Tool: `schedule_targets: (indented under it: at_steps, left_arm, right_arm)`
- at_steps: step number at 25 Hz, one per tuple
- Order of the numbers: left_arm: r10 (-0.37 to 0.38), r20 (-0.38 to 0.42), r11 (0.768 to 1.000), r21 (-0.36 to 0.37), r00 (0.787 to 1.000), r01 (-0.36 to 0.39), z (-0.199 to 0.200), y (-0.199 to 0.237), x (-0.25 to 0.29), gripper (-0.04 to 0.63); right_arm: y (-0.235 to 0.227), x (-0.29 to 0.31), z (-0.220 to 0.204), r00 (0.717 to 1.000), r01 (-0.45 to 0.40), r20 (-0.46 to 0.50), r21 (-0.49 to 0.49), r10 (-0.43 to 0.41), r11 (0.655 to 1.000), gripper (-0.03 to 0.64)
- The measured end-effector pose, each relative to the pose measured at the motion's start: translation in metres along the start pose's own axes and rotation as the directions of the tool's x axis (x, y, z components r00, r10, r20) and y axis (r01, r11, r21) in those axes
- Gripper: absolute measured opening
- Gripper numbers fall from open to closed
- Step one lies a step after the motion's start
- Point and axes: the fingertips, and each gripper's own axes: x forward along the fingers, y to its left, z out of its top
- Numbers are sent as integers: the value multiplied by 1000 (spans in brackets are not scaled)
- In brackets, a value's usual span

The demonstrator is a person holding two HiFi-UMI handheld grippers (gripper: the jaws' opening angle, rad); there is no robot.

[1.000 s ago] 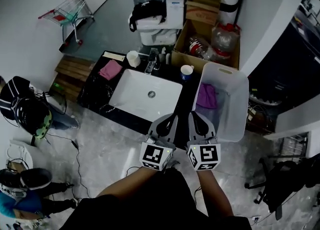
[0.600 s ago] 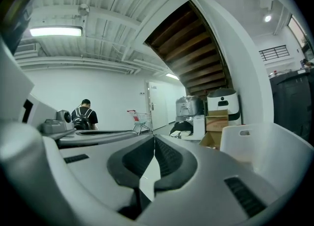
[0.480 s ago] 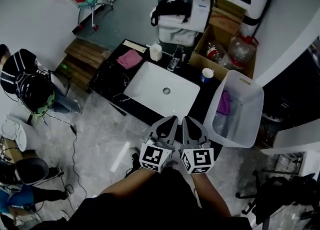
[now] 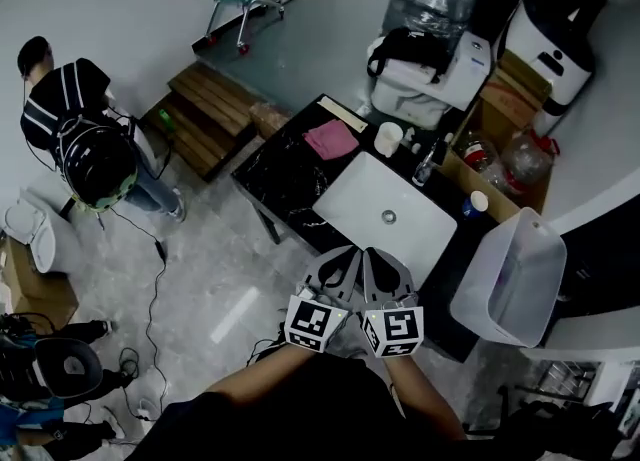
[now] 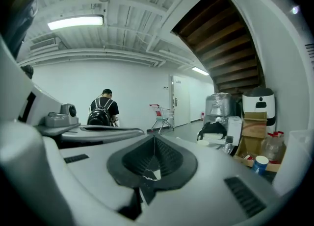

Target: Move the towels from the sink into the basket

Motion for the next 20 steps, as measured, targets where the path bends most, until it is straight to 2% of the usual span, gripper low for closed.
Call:
schedule_targets:
  at_steps: [5,11,16,20]
  left_arm:
    - [15,-10,1000,-16,1000,-15,9,85,-17,12]
    - [18,-29,999,-32,999,-19,5,166,-26,12]
    - [33,-16,997,-72,999,-34,6,209,-27,12]
    - [25,-5,995,-92,1000,-25,11,229,-16,12]
  right_arm:
    - [32,68,9,1000,5,-16,19,-5,1000,20]
    - [60,137,0,996,-5,-86,55,10,998,20]
    - [80,173,-2,994,-23,-108,59,30,998,20]
    - [75,198,-4,993,-12,-113,59,18,998,20]
